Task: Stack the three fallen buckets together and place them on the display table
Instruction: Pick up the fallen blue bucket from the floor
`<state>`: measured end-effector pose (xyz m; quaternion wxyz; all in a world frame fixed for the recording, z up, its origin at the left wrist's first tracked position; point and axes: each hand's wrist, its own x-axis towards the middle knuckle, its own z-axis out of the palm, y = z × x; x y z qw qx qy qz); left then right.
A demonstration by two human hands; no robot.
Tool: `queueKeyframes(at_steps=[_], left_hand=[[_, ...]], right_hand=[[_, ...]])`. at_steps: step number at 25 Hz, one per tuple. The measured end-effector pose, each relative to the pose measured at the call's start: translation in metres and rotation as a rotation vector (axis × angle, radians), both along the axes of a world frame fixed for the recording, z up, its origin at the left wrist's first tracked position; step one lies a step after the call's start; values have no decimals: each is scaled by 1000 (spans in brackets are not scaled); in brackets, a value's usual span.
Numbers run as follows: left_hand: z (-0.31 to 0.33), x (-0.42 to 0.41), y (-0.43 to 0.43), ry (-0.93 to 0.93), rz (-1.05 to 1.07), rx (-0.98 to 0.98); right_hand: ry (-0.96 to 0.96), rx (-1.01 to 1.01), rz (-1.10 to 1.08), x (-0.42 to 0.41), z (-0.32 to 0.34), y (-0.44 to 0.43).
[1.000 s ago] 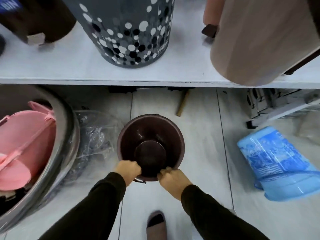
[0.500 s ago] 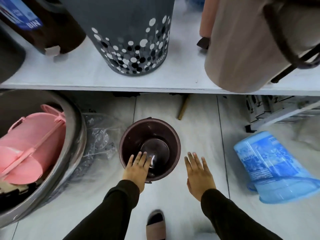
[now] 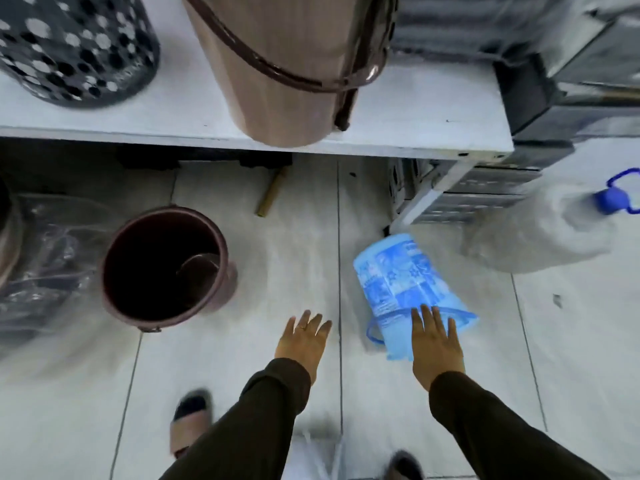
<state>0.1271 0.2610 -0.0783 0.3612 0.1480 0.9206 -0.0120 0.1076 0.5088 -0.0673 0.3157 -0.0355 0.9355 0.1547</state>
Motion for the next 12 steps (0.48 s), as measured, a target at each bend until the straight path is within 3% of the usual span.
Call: queueKeyframes(at_steps=[5, 8, 12], left_hand=[[-56, 14, 126, -95, 127, 119], [-86, 16, 183, -159, 427, 298], [-93, 13, 209, 13, 659, 407]], right_hand=[[-53, -49, -97, -24, -32, 129], [-85, -290, -191, -40, -64, 169], [67, -438, -176, -46, -78, 170]])
